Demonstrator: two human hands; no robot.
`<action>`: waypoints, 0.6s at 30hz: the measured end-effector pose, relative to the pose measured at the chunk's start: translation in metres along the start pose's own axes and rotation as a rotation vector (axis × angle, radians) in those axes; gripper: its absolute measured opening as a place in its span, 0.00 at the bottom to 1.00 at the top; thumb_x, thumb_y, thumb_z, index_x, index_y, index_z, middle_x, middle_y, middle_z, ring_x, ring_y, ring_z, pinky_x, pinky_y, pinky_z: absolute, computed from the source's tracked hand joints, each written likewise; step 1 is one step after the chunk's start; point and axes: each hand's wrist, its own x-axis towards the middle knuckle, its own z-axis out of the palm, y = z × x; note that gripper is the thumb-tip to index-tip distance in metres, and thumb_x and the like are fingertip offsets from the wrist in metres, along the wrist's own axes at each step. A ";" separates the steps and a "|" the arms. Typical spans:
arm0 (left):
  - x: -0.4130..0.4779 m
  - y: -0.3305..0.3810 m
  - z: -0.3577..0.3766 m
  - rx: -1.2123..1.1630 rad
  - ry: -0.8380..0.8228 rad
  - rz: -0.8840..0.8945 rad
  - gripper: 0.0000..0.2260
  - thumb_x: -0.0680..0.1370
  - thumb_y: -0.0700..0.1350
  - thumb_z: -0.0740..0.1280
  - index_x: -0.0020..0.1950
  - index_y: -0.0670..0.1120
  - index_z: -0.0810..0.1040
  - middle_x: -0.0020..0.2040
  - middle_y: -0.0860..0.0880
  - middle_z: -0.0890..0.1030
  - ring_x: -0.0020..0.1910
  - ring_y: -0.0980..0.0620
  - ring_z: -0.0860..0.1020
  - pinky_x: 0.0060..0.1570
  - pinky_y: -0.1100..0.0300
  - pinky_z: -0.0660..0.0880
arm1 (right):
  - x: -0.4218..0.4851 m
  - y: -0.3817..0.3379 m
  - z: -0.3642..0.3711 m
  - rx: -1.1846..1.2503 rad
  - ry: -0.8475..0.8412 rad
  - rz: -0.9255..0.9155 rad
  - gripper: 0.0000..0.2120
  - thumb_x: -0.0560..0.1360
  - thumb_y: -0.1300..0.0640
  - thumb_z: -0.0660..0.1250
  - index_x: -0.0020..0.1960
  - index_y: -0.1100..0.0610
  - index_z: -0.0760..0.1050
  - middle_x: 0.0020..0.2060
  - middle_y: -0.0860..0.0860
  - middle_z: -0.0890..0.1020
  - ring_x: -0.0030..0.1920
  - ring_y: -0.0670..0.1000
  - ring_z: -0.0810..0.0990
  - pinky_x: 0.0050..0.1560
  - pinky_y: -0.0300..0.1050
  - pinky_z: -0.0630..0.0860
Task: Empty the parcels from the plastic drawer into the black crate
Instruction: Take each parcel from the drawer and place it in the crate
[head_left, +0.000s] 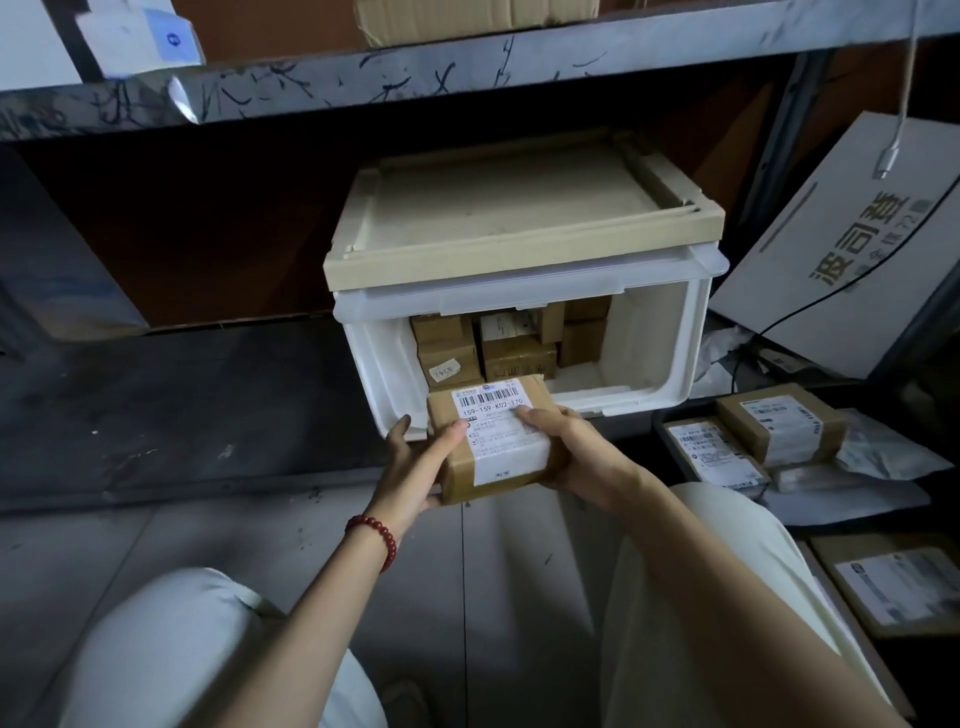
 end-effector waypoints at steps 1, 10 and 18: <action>0.002 0.002 0.003 -0.012 0.020 0.013 0.39 0.69 0.59 0.70 0.73 0.55 0.52 0.59 0.50 0.77 0.53 0.51 0.79 0.44 0.52 0.80 | -0.003 -0.001 0.000 -0.019 -0.012 0.000 0.28 0.71 0.48 0.73 0.67 0.53 0.70 0.56 0.54 0.83 0.59 0.55 0.80 0.58 0.53 0.77; 0.009 0.045 0.074 0.131 -0.142 0.237 0.31 0.71 0.59 0.71 0.70 0.54 0.64 0.62 0.53 0.79 0.61 0.52 0.77 0.65 0.45 0.70 | -0.057 -0.056 -0.061 0.031 0.102 -0.257 0.29 0.73 0.46 0.69 0.71 0.46 0.67 0.63 0.54 0.77 0.62 0.55 0.78 0.52 0.55 0.80; 0.015 0.079 0.191 0.301 -0.355 0.347 0.29 0.73 0.56 0.71 0.70 0.53 0.64 0.63 0.54 0.76 0.62 0.53 0.74 0.60 0.57 0.70 | -0.118 -0.084 -0.141 0.141 0.398 -0.327 0.18 0.71 0.41 0.68 0.56 0.51 0.80 0.52 0.52 0.85 0.49 0.53 0.85 0.46 0.48 0.80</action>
